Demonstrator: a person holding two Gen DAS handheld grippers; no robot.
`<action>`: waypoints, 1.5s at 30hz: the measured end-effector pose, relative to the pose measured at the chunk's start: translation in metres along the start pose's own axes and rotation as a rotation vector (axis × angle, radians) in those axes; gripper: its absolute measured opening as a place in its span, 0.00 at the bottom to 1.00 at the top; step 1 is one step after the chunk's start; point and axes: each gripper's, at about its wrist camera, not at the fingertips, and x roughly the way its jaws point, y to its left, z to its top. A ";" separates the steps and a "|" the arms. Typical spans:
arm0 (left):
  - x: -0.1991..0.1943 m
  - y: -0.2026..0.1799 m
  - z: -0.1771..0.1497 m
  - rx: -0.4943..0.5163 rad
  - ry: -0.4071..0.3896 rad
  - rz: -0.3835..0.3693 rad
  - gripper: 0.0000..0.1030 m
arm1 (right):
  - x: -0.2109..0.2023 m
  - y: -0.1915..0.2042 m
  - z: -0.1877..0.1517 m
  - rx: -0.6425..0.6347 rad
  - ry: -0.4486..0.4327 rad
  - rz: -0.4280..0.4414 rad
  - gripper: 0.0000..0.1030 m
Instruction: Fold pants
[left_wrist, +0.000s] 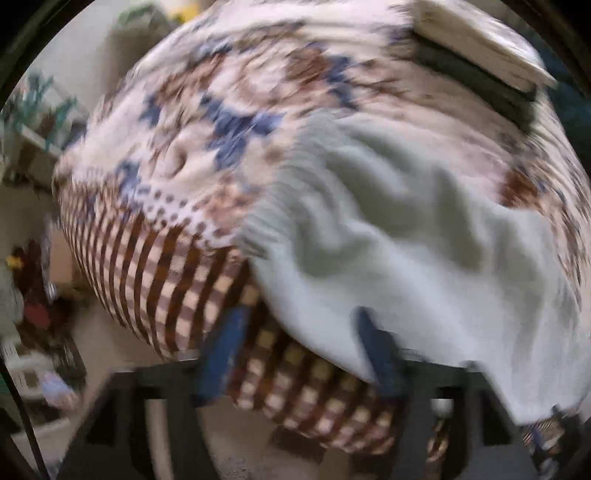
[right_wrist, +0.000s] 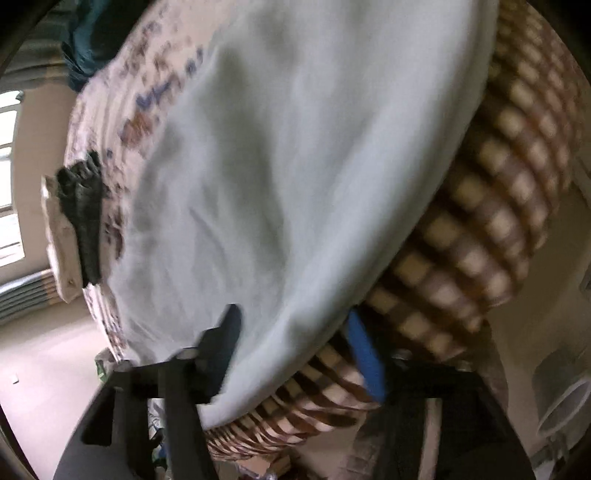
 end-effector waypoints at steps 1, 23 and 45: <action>-0.009 -0.018 -0.005 0.039 -0.026 0.003 0.91 | -0.019 -0.010 0.009 0.012 -0.032 -0.004 0.63; 0.011 -0.373 -0.065 0.365 0.038 0.007 0.91 | -0.147 -0.144 0.284 0.053 -0.394 -0.068 0.14; -0.013 -0.288 -0.009 0.175 0.066 -0.039 0.91 | -0.141 0.007 0.215 -0.360 -0.062 -0.173 0.74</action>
